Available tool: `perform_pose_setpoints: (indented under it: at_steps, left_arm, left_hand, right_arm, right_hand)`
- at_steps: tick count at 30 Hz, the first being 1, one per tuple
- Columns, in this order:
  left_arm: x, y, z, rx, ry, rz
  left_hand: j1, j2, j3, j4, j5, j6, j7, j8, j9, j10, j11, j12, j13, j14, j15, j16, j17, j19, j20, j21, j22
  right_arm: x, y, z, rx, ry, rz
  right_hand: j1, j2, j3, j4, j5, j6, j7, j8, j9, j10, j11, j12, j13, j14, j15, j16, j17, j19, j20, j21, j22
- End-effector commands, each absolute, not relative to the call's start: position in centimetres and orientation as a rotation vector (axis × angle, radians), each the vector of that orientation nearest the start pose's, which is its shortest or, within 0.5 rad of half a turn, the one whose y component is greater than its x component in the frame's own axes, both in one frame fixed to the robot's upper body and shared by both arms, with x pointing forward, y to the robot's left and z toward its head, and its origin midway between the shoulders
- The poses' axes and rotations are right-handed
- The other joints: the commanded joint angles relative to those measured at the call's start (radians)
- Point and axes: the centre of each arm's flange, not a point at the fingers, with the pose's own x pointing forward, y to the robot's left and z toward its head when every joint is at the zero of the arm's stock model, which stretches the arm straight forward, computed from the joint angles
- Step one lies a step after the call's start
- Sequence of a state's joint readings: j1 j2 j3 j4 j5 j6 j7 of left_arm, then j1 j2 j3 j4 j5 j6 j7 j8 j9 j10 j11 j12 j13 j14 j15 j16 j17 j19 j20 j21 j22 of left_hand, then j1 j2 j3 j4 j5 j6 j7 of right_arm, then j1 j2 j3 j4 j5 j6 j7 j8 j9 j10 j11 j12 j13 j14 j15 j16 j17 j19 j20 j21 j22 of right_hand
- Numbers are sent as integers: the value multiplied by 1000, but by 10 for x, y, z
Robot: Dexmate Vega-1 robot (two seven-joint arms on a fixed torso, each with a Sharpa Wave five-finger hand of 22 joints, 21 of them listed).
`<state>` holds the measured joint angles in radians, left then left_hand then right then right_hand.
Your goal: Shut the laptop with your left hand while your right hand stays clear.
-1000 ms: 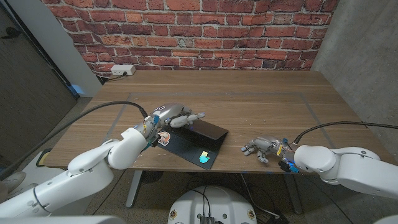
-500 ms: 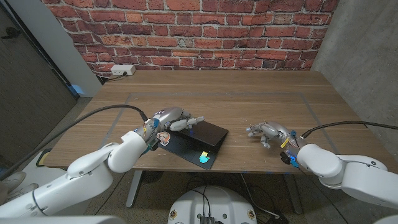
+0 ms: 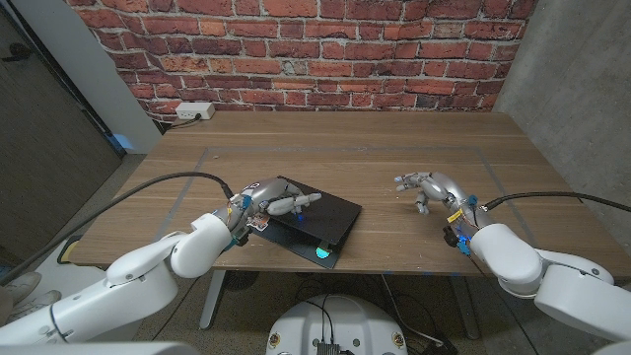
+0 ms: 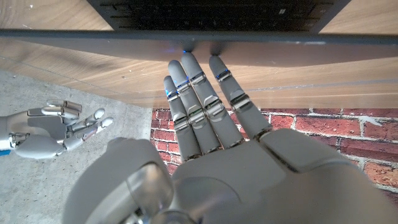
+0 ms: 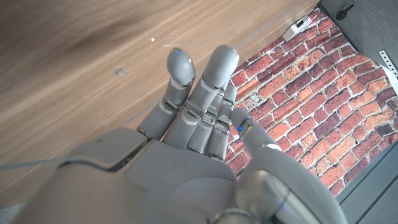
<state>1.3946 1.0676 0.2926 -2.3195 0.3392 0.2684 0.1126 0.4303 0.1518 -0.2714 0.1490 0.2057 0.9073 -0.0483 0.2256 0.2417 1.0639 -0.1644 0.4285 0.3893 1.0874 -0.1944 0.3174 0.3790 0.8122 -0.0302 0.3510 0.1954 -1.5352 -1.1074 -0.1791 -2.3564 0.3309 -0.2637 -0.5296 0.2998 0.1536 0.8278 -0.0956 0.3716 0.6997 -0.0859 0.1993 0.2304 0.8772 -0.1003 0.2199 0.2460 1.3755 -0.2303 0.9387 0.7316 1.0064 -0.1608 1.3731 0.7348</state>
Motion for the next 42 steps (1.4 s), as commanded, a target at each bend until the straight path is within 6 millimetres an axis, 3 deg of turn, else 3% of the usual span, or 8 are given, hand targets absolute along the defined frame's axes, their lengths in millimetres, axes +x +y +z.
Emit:
perform_pose_setpoints:
  at_steps: [1,6,9,18,33,40,41,42]
  left_arm:
    - [470,222,-80,1276,-550,-195]
    - [478,225,-87,1279,-516,-204]
    - [480,227,-88,1274,-512,-205]
    - [485,235,-95,1252,-456,-200]
    - [459,240,-36,979,-831,-102]
    - [470,255,-35,833,-815,-97]
    - [473,257,-35,815,-810,-96]
    - [474,259,-35,808,-813,-89]
  left_hand:
    - [2,3,-7,-1,7,1,1,3,1,-2,-1,-3,4,4,-26,-6,4,0,-1,-3,3]
    - [1,3,-7,-1,7,1,1,3,1,-3,0,-3,4,4,-26,-6,4,-2,1,-4,3]
    - [1,3,-7,-1,7,0,0,2,1,-2,1,-3,3,4,-26,-7,5,-2,2,-4,4]
    - [2,4,-7,-1,7,0,4,3,1,-5,3,-5,3,3,-26,-9,5,-6,3,-7,4]
    - [4,7,-5,-1,8,6,7,5,0,-6,7,-8,-2,-1,-27,-14,6,-12,7,-10,4]
    - [8,7,-3,-3,8,11,7,7,-2,-18,11,-20,-10,-33,-24,-29,6,-34,14,-19,4]
    - [10,8,-2,-4,8,6,10,6,-2,-23,11,-26,-14,-44,-24,-34,5,-44,18,-24,5]
    - [11,8,-2,-4,8,3,13,5,-3,-28,14,-32,-18,-65,-22,-44,3,-46,21,-25,5]
  right_arm:
    - [440,-241,-63,-604,-526,24]
    - [438,-236,-62,-584,-530,38]
    - [438,-233,-62,-580,-534,43]
    - [438,-230,-57,-578,-546,47]
    - [442,-222,-58,-549,-551,15]
    - [452,-213,-56,-528,-557,11]
    - [452,-211,-55,-530,-564,6]
    - [452,-209,-54,-532,-571,0]
  right_hand:
    - [17,3,-1,-9,9,-3,-3,0,3,-5,-2,0,-1,4,5,5,-1,-3,-57,-4,-11]
    - [18,4,-2,-10,11,-4,-4,1,4,-6,-1,0,-2,-6,5,-7,-16,8,-57,15,7]
    - [19,3,-12,-11,8,-8,-5,0,4,-16,-1,-4,-4,-11,5,-25,-47,-17,-58,-10,-21]
    - [24,3,-21,-17,7,-15,-6,0,5,-30,-1,-8,-10,7,4,-14,-53,-7,-57,-2,-26]
    - [14,-1,-20,-10,11,-12,-4,2,4,-29,-4,-5,-19,6,5,4,-35,0,-57,20,-14]
    - [5,-7,-19,-6,10,-16,-4,1,4,-29,-4,-5,-21,7,5,10,-28,-2,-57,29,-2]
    - [-1,-5,-6,0,12,-15,-3,1,3,-16,-9,2,-19,24,6,45,8,27,-58,68,50]
    - [-19,-6,14,22,15,-6,-1,5,2,-8,-10,5,-21,27,6,83,54,45,-57,100,117]
